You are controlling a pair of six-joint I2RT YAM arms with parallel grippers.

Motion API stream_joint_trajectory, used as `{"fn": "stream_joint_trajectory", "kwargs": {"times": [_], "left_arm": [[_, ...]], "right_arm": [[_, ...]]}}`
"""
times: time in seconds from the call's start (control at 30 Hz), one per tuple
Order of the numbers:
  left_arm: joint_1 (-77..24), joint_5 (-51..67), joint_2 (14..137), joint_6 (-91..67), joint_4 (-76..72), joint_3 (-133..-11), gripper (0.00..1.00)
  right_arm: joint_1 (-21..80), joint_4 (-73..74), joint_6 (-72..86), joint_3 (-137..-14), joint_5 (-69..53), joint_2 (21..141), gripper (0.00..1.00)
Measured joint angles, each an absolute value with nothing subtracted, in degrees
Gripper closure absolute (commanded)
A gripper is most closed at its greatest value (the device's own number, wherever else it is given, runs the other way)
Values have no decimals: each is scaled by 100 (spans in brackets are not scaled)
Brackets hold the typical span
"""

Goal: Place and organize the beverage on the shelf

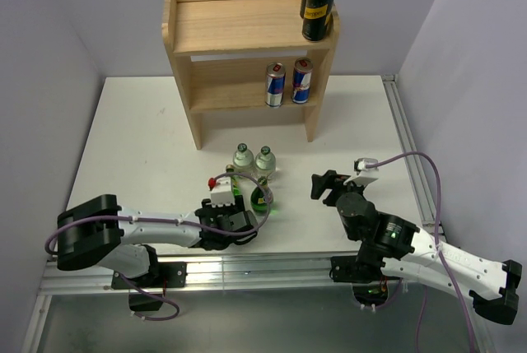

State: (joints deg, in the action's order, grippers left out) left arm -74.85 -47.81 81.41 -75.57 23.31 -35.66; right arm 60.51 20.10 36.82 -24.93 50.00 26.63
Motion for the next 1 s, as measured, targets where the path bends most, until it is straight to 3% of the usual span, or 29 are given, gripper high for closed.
{"fn": "stream_joint_trajectory", "kwargs": {"times": [0.03,0.47,1.0], "left_arm": [[-7439,-4633,8084,-7426,2283,-3566,35],[-6700,-3413,8141,-5900,2255,-4045,12],[-5743,-2930,8772,-4866,2040,-4611,12]], "right_arm": [[6051,2010,3682,-2486,5002,2657,18],[6051,1968,3680,-2399,5015,2644,18],[6051,1925,3680,-2383,5057,2598,18]]}}
